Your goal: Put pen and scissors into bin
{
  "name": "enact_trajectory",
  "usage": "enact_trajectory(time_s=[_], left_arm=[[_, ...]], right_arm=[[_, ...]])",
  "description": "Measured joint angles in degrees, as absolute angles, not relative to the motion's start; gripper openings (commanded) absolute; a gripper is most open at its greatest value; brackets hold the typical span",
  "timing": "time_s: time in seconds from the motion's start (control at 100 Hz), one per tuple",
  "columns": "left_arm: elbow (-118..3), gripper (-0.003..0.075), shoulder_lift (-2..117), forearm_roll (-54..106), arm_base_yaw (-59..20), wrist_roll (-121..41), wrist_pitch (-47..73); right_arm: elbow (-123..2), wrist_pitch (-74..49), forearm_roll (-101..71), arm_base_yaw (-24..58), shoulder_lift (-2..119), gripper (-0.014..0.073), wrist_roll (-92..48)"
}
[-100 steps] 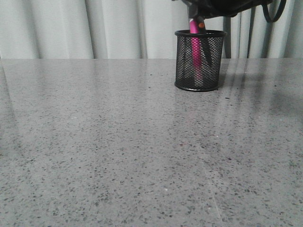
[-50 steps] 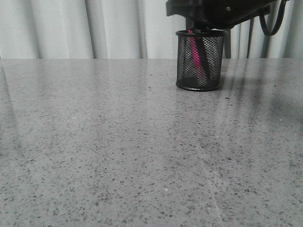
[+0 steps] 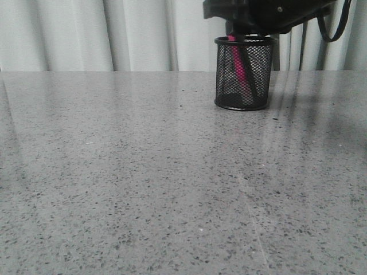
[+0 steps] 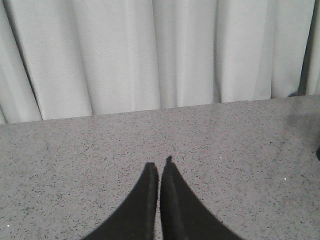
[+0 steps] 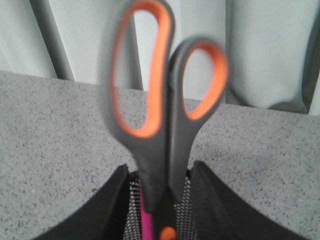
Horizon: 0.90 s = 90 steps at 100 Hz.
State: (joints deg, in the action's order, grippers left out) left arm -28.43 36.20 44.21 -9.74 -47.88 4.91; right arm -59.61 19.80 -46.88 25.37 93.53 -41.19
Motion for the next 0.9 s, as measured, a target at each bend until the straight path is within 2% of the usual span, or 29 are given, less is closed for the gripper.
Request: enact_trajectory(time_s=[0.29,0.53,0.67,0.79,0.9], left_arm=[[-28.43,-0.0019,36.20,44.21,-9.74,-47.88,4.91],[-28.43,-0.0019,36.20,44.21,-9.74,-47.88,4.91],[-28.43,-0.0019,36.20,44.21,-9.74,-47.88,4.91],[-28.43,-0.0019,36.20,44.21,-9.74,-47.88,4.91],[-27.51,-0.0019,35.69,44.55,-9.74,-47.88,4.91]], right_arm=[[-58.17,19.80,-46.85,25.37,87.86,0.0265,-41.10],[-54.62,19.80,-46.75,25.37,78.30,0.0247,-44.09],[-52.28,19.16,-46.75,25.37,71.01,0.0109,-46.78],[-49.77,17.89,-46.75,25.37,64.39,-0.0074,-47.20],[-46.45,15.64,-46.75,25.37,57.68,-0.0076,-47.30]])
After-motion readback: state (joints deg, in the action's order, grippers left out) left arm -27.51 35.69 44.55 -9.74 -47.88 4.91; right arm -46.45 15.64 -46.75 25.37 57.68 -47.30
